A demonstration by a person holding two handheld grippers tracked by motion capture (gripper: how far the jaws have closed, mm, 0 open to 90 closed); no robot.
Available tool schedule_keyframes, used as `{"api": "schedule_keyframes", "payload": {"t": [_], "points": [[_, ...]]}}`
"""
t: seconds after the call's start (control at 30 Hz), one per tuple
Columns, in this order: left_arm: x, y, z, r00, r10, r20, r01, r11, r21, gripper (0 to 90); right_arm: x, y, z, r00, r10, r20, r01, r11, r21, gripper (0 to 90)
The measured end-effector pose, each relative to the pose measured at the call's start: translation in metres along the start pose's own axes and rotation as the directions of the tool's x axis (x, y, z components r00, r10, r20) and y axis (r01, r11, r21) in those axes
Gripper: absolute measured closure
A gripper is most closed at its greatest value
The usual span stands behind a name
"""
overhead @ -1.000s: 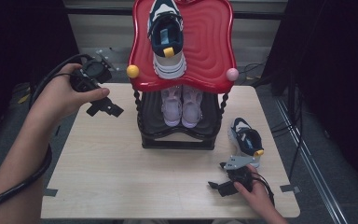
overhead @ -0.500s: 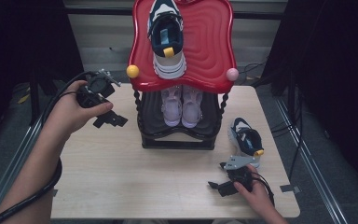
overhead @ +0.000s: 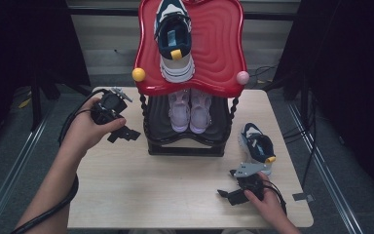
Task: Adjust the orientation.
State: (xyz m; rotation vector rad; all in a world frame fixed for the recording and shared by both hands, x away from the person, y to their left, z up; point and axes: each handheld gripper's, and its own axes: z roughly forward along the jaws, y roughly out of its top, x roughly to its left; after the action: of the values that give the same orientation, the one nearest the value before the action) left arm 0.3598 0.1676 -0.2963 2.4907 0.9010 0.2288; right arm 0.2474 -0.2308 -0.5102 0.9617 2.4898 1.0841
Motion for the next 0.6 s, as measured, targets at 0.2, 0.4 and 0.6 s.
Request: {"api": "schedule_keyframes", "payload": {"t": [0.2,0.4,0.6], "points": [[-0.001,-0.008,0.018,0.9998,-0.014,0.017,0.015,0.9998,-0.010,18.5,0.000,0.000,0.000,1.0000,0.000,0.000,0.000,1.000,0.000,12.5],[-0.001,-0.016,0.034,0.9994,-0.028,0.023,0.028,0.9996,-0.010,18.6,0.000,0.000,0.000,1.0000,-0.001,0.000,0.001,1.000,0.000,12.5],[-0.003,-0.022,0.048,0.9985,-0.042,0.035,0.043,0.9988,-0.023,18.6,0.000,0.000,0.000,1.0000,0.000,0.000,0.000,1.000,0.000,12.5]]}}
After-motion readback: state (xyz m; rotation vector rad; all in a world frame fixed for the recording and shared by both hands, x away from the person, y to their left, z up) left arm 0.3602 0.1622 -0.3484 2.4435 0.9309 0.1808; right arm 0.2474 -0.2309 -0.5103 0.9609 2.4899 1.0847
